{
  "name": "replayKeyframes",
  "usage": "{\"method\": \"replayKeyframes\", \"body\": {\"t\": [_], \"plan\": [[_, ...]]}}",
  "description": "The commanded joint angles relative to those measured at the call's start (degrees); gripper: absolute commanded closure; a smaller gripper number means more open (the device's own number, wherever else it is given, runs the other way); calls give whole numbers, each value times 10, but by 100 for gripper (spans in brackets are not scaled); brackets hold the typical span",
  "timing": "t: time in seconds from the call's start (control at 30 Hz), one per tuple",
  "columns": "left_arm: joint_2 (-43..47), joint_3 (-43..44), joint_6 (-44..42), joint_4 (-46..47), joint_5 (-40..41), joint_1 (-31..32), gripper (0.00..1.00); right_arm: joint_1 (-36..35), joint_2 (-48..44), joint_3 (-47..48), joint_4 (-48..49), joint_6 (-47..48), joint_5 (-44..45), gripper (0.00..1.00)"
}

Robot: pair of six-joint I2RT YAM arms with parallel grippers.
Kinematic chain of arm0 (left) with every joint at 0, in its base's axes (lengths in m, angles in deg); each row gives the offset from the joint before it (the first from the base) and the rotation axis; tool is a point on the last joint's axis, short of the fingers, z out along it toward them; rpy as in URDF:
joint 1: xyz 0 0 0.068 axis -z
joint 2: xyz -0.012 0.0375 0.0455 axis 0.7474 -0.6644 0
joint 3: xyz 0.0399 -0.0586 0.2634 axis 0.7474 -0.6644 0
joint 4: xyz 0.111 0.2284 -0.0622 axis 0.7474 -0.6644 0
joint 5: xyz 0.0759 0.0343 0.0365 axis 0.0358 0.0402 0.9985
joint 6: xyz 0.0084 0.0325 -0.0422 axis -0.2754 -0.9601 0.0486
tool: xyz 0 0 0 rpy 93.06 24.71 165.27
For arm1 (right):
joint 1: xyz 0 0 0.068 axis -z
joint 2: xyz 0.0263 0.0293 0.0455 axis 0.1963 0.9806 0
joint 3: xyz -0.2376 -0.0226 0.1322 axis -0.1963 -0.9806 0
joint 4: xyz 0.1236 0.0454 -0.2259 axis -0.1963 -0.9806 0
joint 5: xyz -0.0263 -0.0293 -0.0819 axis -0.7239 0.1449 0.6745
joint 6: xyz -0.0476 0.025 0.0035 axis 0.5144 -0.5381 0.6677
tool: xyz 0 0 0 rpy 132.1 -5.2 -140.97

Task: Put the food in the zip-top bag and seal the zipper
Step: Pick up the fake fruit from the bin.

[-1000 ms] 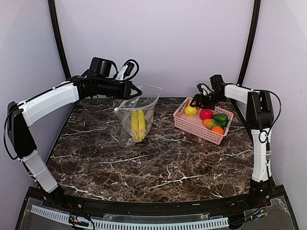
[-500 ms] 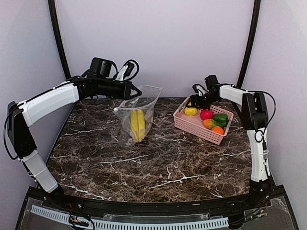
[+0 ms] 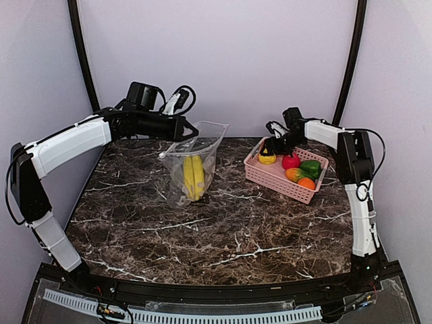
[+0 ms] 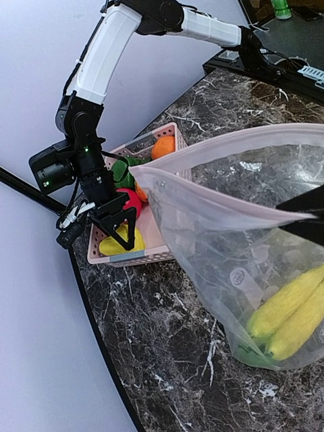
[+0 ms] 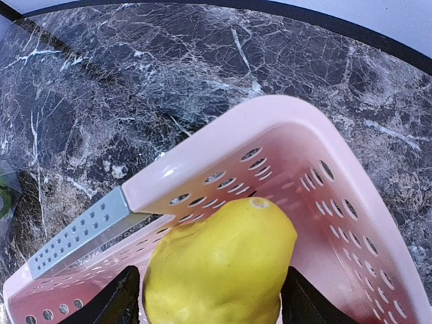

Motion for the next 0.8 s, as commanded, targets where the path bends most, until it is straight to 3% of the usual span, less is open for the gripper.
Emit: {"method": "replayKeyframes", "body": {"t": [0.0, 0.13, 0.37, 0.77], "plan": [[28, -10, -9, -16, 9, 1, 99, -3, 24, 12, -29, 27, 36, 34], [28, -7, -5, -14, 7, 1, 99, -3, 6, 5, -29, 27, 43, 44], [33, -3, 8, -7, 4, 1, 99, -3, -112, -50, -26, 51, 24, 50], [32, 1, 55, 0, -4, 1, 99, -55, -280, -47, -21, 91, -189, 53]]}}
